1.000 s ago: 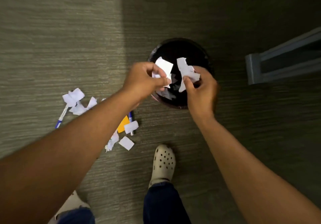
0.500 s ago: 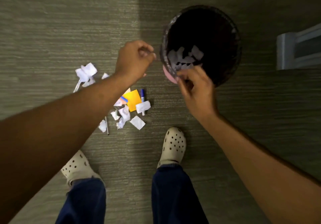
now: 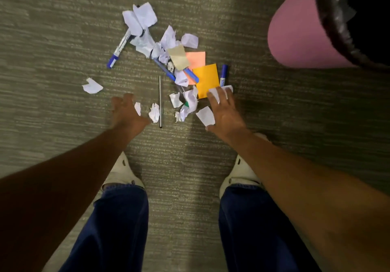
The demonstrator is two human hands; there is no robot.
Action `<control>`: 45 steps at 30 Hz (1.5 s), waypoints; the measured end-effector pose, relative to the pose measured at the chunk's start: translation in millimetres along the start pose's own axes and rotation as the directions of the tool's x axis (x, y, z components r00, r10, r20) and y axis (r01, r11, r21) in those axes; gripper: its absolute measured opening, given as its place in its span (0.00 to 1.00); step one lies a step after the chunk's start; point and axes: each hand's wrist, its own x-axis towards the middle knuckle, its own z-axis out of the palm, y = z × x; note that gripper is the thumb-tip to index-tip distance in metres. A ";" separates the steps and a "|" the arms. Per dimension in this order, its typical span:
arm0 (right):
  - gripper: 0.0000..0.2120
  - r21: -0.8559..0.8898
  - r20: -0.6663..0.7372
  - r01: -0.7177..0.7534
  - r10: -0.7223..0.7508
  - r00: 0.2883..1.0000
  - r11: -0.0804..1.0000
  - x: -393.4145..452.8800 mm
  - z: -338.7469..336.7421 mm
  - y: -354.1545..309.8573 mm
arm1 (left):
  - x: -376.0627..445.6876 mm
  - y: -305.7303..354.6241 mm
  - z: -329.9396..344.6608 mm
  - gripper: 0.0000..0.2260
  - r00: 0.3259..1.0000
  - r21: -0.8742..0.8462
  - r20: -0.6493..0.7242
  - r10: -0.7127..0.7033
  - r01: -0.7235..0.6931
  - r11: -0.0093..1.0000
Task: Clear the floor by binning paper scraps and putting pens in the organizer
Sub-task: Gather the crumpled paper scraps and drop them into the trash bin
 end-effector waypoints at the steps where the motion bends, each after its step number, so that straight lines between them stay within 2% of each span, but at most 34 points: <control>1: 0.55 -0.032 0.032 -0.038 0.039 0.999 0.999 6.9 7.5 -4.0 | 2.9 -11.4 7.6 0.41 1.000 0.001 0.017 -0.002 0.002 1.000; 4: 0.52 -0.106 0.012 -0.124 0.126 0.992 0.987 17.6 25.8 -16.0 | 10.6 -32.1 27.5 0.44 0.999 -0.030 0.002 0.042 -0.042 0.999; 8: 0.36 -0.169 -0.088 -0.144 0.130 0.988 0.975 12.3 35.6 -28.5 | 19.5 -32.3 47.9 0.43 0.990 0.041 -0.083 0.116 -0.113 0.993; 10: 0.27 -0.136 -0.082 -0.085 0.075 0.994 0.987 9.4 37.9 -30.9 | 21.8 -27.3 57.3 0.38 0.980 0.068 -0.125 0.153 -0.145 0.987; 11: 0.26 -0.098 -0.069 -0.047 0.040 0.997 0.994 8.0 38.8 -31.9 | 22.5 -24.6 61.5 0.34 0.975 0.052 -0.134 0.179 -0.174 0.983; 14: 0.27 0.040 -0.026 0.031 -0.030 0.999 0.999 6.7 37.6 -33.8 | 24.4 -18.3 70.7 0.19 0.959 -0.040 -0.125 0.253 -0.260 0.965; 16: 0.25 0.110 -0.047 0.039 -0.034 0.998 0.993 6.2 36.0 -34.9 | 24.5 -16.1 72.4 0.10 0.951 -0.111 -0.122 0.283 -0.296 0.949; 19: 0.22 0.269 -0.121 0.026 0.007 0.993 0.963 5.2 28.3 -40.5 | 23.6 -16.8 66.8 0.05 0.971 -0.227 -0.107 0.214 -0.233 0.946; 22: 0.19 0.356 -0.173 0.061 0.002 0.985 0.932 9.0 10.9 -49.3 | 23.2 -17.9 50.3 0.05 0.980 -0.293 -0.119 0.162 -0.191 0.937; 27: 0.24 0.199 -0.078 0.160 -0.147 0.986 0.967 27.9 -0.9 -58.4 | 33.0 -30.9 20.2 0.09 0.954 -0.166 -0.254 0.159 -0.205 0.965; 30: 0.19 0.164 -0.038 0.228 -0.225 0.974 0.960 44.9 11.4 -56.4 | 46.1 -41.6 -1.6 0.18 0.938 -0.192 -0.345 0.044 -0.116 0.974; 32: 0.15 0.180 -0.039 0.194 -0.190 0.981 0.964 53.7 15.7 -58.3 | 57.5 -45.9 -15.9 0.24 0.926 -0.280 -0.374 -0.058 -0.054 0.958; 34: 0.21 0.141 0.006 0.109 -0.111 0.994 0.984 59.6 16.8 -61.3 | 71.2 -49.3 -26.8 0.30 0.931 -0.386 -0.332 -0.152 0.013 0.922; 36: 0.26 0.119 0.034 0.087 -0.092 0.995 0.989 60.3 15.9 -62.5 | 88.0 -55.9 -33.3 0.34 0.949 -0.390 -0.259 -0.182 0.070 0.918; 39: 0.25 0.177 0.017 0.069 -0.073 0.997 0.982 56.0 14.8 -62.5 | 112.2 -69.9 -34.3 0.27 0.962 -0.360 -0.182 -0.204 0.128 0.924; 42: 0.21 0.222 -0.046 0.023 -0.013 0.999 0.975 44.1 13.8 -58.2 | 125.0 -77.9 -34.8 0.23 0.952 -0.298 -0.201 -0.232 0.167 0.940; 45: 0.17 0.358 -0.133 0.033 0.015 0.991 0.933 24.3 13.6 -53.6 | 116.2 -79.8 -32.5 0.21 0.947 -0.175 -0.254 -0.196 0.154 0.972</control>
